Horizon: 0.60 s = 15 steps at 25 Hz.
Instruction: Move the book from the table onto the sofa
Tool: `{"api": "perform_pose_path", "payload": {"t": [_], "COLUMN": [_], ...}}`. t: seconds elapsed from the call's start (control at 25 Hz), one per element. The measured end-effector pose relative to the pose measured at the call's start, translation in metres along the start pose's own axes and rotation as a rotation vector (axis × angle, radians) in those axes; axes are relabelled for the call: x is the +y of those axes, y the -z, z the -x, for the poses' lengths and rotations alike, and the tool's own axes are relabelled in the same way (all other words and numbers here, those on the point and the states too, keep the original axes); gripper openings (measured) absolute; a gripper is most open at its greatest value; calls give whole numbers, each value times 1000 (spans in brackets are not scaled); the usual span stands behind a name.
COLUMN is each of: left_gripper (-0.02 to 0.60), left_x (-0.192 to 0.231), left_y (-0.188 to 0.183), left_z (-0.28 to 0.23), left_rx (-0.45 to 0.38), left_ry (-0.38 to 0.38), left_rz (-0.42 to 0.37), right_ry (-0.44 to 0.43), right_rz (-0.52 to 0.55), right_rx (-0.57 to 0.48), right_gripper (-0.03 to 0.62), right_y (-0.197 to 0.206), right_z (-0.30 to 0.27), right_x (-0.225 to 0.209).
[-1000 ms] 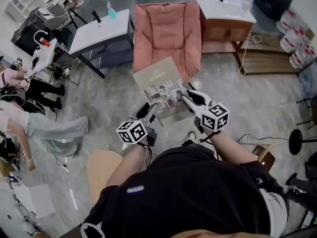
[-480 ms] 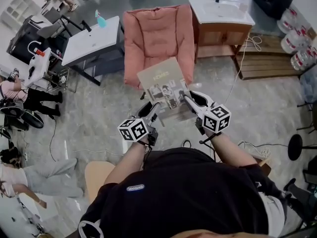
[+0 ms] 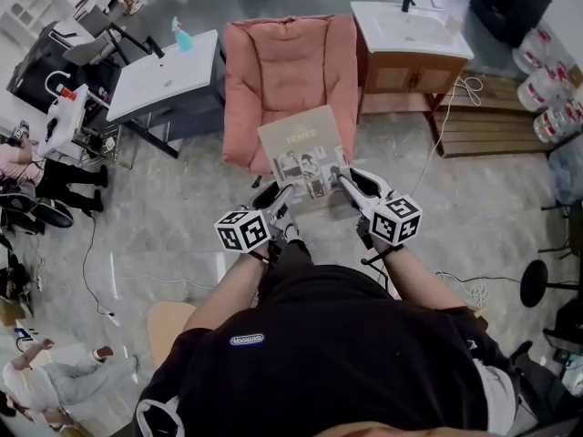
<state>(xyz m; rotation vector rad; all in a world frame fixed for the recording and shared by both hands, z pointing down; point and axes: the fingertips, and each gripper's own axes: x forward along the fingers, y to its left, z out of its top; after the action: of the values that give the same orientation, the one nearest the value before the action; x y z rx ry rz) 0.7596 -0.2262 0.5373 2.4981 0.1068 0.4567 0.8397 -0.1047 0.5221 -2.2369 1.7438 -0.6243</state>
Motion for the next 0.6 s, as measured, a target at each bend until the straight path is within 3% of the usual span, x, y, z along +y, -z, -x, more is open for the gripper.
{"api": "perform_pose_path", "payload": {"t": [0.36, 0.6], "left_gripper": [192, 189], "left_x": [84, 164], "left_y": [-36, -72], "left_z": [-79, -122], "left_rx": [71, 168], "left_ry": [60, 63], "left_rz": [40, 47], "right_ry": [84, 122], "right_rz": [-25, -111], "right_rx": [56, 123], "right_gripper": [121, 121], "right_y": [-6, 1], "right_z": [-90, -176], "right_x": [-64, -100]}}
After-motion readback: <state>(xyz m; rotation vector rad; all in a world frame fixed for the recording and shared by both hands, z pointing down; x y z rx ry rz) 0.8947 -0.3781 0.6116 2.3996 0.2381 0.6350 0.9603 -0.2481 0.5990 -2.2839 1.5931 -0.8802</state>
